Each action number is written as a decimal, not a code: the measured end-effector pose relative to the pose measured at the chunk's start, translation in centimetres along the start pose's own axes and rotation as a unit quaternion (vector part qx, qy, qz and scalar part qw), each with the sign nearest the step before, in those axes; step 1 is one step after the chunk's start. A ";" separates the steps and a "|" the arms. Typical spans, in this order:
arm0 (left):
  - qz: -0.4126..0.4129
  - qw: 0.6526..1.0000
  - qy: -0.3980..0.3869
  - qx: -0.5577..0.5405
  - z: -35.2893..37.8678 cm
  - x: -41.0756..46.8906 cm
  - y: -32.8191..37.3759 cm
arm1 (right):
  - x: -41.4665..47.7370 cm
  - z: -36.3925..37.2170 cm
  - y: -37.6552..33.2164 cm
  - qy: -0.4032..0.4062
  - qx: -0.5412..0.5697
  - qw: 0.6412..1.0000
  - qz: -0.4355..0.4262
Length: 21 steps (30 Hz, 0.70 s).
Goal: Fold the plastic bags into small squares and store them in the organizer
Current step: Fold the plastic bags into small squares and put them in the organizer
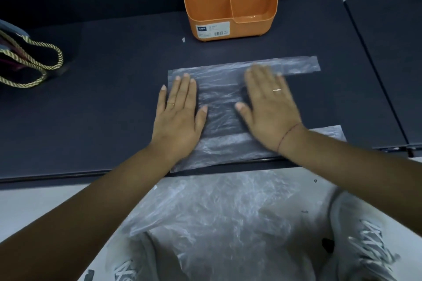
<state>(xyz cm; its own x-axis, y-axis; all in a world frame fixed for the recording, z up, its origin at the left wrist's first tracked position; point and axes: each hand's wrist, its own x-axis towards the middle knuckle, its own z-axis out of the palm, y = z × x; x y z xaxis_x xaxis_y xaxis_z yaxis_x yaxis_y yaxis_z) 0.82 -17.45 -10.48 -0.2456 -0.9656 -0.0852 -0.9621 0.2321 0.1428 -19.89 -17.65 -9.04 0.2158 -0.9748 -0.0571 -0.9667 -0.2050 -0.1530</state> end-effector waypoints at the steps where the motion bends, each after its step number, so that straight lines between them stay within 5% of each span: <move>1: 0.024 1.000 0.013 -0.007 0.4 -0.9 0.5 | -0.7 0.4 -1.6 0.016 0.024 0.999 -0.042; 5: 0.052 0.998 0.017 0.016 1.9 -3.3 0.6 | -2.4 3.0 -5.2 0.012 0.054 0.991 -0.120; 21: 0.003 0.999 0.000 0.043 1.4 -5.4 -2.3 | -7.3 1.5 7.7 -0.007 -0.036 0.999 0.016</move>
<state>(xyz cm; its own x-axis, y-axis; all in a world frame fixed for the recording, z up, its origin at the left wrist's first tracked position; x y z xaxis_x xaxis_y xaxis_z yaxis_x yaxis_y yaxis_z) 4.23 -12.61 -11.72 -0.2510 -0.9642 -0.0853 -0.9674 0.2467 0.0577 -28.71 -12.02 -11.25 0.1852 -0.9798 -0.0756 -0.9806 -0.1793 -0.0789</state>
